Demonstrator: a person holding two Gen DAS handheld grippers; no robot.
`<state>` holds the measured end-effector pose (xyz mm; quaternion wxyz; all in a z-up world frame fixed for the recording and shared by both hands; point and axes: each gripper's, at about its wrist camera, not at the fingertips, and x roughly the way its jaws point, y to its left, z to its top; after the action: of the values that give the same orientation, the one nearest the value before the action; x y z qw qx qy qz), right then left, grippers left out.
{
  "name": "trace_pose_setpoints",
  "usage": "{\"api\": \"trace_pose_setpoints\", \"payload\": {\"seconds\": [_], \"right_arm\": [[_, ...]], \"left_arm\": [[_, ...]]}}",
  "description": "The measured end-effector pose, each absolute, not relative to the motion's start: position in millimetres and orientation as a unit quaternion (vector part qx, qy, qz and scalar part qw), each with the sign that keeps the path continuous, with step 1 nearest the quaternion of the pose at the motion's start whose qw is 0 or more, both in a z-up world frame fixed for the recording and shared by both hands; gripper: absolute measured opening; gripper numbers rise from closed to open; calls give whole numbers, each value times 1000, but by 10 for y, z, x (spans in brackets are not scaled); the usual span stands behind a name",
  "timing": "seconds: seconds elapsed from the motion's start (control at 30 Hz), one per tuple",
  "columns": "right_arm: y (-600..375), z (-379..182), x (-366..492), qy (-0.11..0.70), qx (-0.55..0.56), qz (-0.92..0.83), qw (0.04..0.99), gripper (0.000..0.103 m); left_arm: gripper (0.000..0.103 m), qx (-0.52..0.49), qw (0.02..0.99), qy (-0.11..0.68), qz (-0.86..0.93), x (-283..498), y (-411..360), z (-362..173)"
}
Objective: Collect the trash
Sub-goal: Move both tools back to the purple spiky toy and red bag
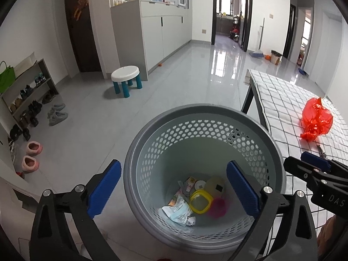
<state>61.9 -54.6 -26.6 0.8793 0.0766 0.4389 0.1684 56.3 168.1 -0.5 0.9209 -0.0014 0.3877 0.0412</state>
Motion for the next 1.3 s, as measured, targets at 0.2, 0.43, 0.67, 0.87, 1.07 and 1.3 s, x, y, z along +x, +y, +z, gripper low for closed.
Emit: {"api": "trace_pose_setpoints", "payload": {"seconds": [0.2,0.43,0.67,0.87,1.07,1.3], "right_arm": [[-679,-215,541,427,76,150,888,67],[-902,-181,456,419,83,122,896,70],[-1229,-228,387,424,86,83,898,72],[-1604,-247,377,423,102,46,899,72],[-2004,-250,381,423,94,4,901,75],[-2353,-392,472,448,82,-27,890,75]], "left_arm": [[97,0,926,375,42,524,1642,48],[97,1,932,360,39,487,1587,103],[97,0,937,349,25,449,1487,142],[97,-6,938,347,11,447,1389,152],[97,-2,940,343,2,452,1294,156],[97,-7,940,340,-18,454,1174,142]]}}
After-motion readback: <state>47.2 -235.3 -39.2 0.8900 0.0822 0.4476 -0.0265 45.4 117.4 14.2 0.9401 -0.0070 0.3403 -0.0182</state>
